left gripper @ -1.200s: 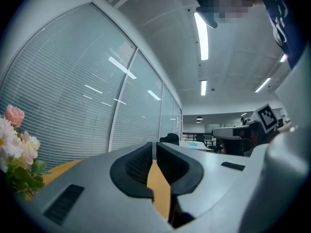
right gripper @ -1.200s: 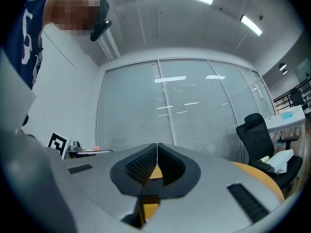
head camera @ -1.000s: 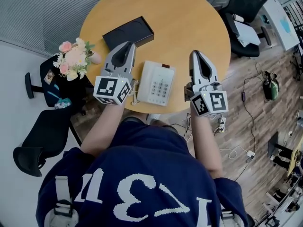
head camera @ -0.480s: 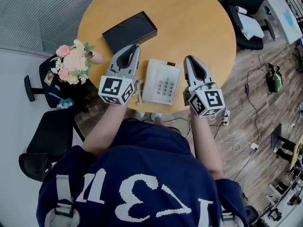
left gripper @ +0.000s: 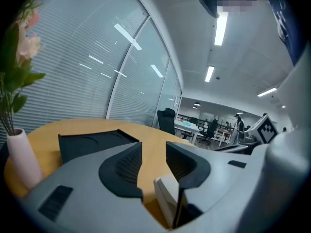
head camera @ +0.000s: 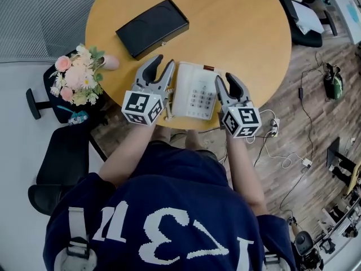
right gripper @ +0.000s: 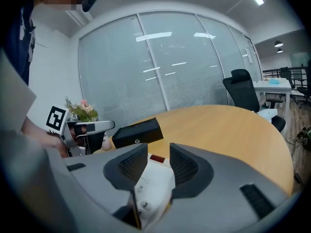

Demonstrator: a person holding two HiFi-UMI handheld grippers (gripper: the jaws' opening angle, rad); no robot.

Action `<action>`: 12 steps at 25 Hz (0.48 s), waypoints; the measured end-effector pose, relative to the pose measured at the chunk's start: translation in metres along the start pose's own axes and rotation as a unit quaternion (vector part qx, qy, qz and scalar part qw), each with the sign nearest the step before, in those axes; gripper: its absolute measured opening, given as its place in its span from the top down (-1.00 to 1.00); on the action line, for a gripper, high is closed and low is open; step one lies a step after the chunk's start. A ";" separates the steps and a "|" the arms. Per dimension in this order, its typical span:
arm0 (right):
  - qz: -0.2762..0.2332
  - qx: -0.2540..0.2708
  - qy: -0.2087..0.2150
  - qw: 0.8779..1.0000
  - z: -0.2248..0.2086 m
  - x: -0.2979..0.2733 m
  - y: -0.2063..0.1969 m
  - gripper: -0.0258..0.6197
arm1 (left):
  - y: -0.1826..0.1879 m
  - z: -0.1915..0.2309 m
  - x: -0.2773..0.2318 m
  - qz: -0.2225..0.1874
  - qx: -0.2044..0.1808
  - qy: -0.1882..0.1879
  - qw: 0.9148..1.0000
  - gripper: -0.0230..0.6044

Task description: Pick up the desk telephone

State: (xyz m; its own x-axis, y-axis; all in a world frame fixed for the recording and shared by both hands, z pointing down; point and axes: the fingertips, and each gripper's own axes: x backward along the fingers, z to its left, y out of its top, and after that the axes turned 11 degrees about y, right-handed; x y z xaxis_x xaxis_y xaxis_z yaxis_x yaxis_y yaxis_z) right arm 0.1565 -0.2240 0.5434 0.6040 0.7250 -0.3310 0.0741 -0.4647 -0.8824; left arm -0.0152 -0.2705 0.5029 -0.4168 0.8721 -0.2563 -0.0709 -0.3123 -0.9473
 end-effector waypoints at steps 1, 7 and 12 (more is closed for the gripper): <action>0.008 -0.006 -0.003 1.000 -0.002 -0.001 -0.009 0.50 | -0.008 -0.002 0.000 0.011 0.004 -0.005 1.000 0.44; 0.033 -0.059 -0.006 0.998 -0.003 -0.009 -0.051 0.30 | -0.061 -0.016 0.002 0.090 0.044 -0.024 0.995 0.15; 0.058 -0.085 0.004 0.995 0.001 -0.008 -0.080 0.21 | -0.096 -0.037 0.011 0.150 0.082 -0.057 0.984 0.00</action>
State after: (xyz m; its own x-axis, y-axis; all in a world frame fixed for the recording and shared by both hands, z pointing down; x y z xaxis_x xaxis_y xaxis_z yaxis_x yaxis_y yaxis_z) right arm 0.1454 -0.1920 0.6161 0.6227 0.6574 -0.4244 0.1363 -0.6252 -0.7684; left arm 0.0207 -0.2166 0.5843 -0.5391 0.6871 -0.4872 -0.0703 -0.6131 -0.7869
